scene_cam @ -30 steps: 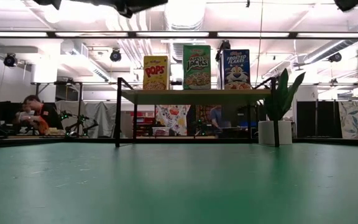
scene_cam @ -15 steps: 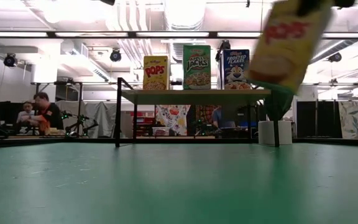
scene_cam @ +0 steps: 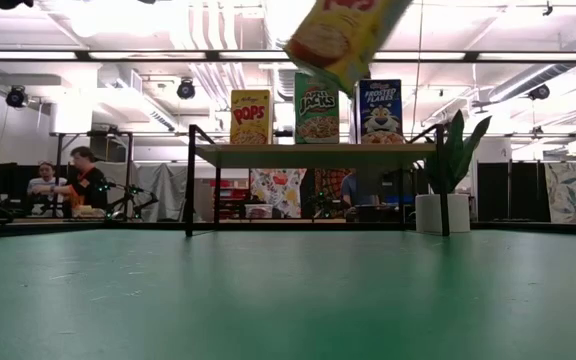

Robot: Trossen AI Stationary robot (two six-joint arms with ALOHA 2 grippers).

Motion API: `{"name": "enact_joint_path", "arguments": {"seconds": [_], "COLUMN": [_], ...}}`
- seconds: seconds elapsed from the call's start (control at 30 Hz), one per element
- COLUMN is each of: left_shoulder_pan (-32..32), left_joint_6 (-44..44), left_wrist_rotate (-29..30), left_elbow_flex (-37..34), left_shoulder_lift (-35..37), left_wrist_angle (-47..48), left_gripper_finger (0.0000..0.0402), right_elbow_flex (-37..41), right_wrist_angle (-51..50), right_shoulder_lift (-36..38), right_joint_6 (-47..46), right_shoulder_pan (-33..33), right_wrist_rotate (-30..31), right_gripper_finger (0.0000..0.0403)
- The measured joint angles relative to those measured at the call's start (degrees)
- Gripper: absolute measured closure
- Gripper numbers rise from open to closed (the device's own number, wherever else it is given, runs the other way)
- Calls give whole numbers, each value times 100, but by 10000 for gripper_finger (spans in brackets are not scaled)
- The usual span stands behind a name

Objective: Stack cereal on shelf
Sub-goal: Put the yellow cereal box on the shelf aligned with the other yellow cereal boxes

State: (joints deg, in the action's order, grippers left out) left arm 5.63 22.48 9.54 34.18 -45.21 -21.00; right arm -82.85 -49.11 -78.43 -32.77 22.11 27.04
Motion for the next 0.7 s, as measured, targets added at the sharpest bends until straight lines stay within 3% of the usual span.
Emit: {"name": "enact_joint_path", "arguments": {"seconds": [0.27,0.43,0.7], "left_shoulder_pan": [0,0,0], "left_joint_6": [-44,-107,6], "left_wrist_rotate": [0,0,44], "left_elbow_flex": [-90,-254,-294], "left_shoulder_lift": [230,271,455], "left_wrist_angle": [-19,-68,-249], "left_gripper_finger": [402,402,402], "right_elbow_flex": [-408,-840,-1961], "right_wrist_angle": [621,605,193], "right_shoulder_lift": [-36,-297,-956], "right_joint_6": [1321,1797,2842], "right_shoulder_pan": [-494,-840,-1320], "right_wrist_rotate": [-54,-466,-608], "right_gripper_finger": [250,250,250]}}
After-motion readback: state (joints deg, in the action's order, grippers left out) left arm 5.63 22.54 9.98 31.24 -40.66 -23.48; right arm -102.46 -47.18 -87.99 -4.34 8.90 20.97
